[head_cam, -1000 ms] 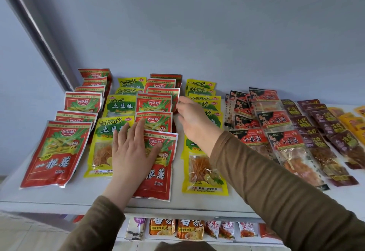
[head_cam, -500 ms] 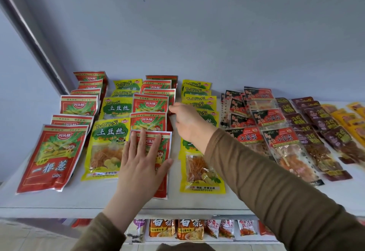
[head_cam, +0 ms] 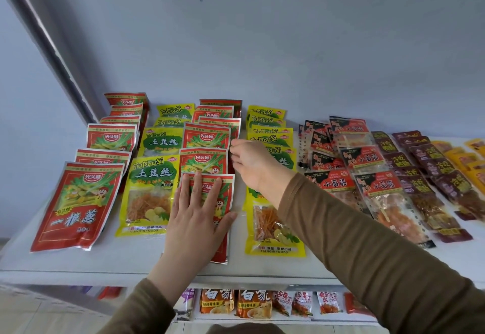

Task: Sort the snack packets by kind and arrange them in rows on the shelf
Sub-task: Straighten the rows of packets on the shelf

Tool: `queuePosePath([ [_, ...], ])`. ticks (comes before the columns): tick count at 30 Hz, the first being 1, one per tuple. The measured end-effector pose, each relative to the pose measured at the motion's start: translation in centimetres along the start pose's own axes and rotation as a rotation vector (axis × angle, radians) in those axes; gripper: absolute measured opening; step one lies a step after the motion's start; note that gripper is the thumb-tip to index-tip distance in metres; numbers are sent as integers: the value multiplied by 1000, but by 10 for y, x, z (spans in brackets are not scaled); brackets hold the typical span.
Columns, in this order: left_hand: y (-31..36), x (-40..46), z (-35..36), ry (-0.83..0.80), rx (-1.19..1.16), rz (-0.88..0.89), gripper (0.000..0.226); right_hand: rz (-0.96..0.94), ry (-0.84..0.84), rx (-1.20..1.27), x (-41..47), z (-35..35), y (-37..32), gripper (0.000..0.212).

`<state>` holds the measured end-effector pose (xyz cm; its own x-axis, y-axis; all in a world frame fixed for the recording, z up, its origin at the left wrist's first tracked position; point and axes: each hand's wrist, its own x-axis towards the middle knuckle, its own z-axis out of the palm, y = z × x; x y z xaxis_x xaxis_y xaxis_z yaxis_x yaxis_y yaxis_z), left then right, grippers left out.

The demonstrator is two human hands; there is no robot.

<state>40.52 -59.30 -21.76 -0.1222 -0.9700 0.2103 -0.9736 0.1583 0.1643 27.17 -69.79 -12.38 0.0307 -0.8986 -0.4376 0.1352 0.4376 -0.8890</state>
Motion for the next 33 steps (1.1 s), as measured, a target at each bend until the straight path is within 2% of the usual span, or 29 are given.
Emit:
queuePosePath([
  [11, 1, 0, 1, 1, -6, -17, 83, 67, 49, -119, 7, 14, 1, 31],
  [33, 2, -2, 3, 68, 9, -19, 79, 53, 43, -148, -3, 19, 7, 29],
])
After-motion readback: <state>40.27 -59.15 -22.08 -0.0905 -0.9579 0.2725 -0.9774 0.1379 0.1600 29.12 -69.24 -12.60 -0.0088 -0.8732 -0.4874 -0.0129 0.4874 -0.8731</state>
